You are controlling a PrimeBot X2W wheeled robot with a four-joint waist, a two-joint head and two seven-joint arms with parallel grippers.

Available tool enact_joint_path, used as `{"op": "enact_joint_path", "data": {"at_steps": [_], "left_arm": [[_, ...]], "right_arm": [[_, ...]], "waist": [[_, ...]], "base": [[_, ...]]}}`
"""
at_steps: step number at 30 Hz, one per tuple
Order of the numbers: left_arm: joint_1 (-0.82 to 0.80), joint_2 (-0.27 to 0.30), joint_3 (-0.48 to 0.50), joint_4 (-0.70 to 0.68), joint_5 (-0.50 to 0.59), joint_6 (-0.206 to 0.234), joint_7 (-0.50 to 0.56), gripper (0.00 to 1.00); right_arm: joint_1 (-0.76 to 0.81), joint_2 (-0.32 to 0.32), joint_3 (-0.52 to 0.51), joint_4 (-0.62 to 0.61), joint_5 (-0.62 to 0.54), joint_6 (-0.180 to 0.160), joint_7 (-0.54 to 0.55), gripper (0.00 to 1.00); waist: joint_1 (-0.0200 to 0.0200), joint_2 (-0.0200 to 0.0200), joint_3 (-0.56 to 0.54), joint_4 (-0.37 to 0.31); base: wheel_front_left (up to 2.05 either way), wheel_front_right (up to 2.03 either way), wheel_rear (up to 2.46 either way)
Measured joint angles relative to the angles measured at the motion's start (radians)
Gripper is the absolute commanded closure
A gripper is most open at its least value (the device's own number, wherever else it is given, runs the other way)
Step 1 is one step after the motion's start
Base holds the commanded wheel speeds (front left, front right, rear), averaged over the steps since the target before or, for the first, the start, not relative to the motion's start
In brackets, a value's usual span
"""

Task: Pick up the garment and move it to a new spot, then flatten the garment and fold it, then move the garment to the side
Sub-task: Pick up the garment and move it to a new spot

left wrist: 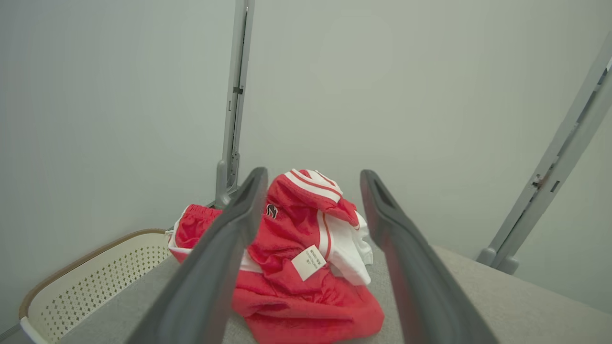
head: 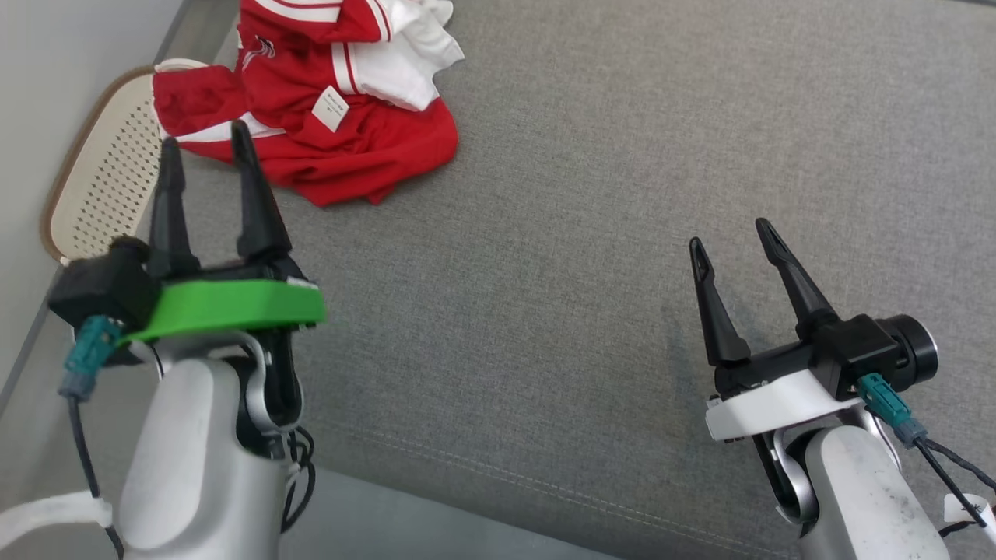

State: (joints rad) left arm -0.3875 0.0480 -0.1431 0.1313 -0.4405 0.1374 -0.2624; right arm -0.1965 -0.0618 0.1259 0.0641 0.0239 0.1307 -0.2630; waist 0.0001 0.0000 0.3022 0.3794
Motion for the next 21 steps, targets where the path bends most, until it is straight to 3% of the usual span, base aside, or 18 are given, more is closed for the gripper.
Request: {"op": "enact_joint_path", "data": {"at_steps": [12,21], "left_arm": [[-0.369,0.0,0.126,0.257,-0.047,-0.067,0.0,0.0],[-0.636,0.027,0.204,0.659,-0.035,-0.076,0.0,0.0]], "right_arm": [[-0.043,-0.032,0.027,0.021,0.003,0.0,0.0,0.0],[-0.045,-0.049,0.058,0.03,0.027,0.0,0.0,0.0]], "waist": [[0.0,0.0,0.157,-0.074],[0.0,0.0,0.226,-0.14]], "base": [[0.0,0.0,0.0],[0.0,0.0,0.0]]}}
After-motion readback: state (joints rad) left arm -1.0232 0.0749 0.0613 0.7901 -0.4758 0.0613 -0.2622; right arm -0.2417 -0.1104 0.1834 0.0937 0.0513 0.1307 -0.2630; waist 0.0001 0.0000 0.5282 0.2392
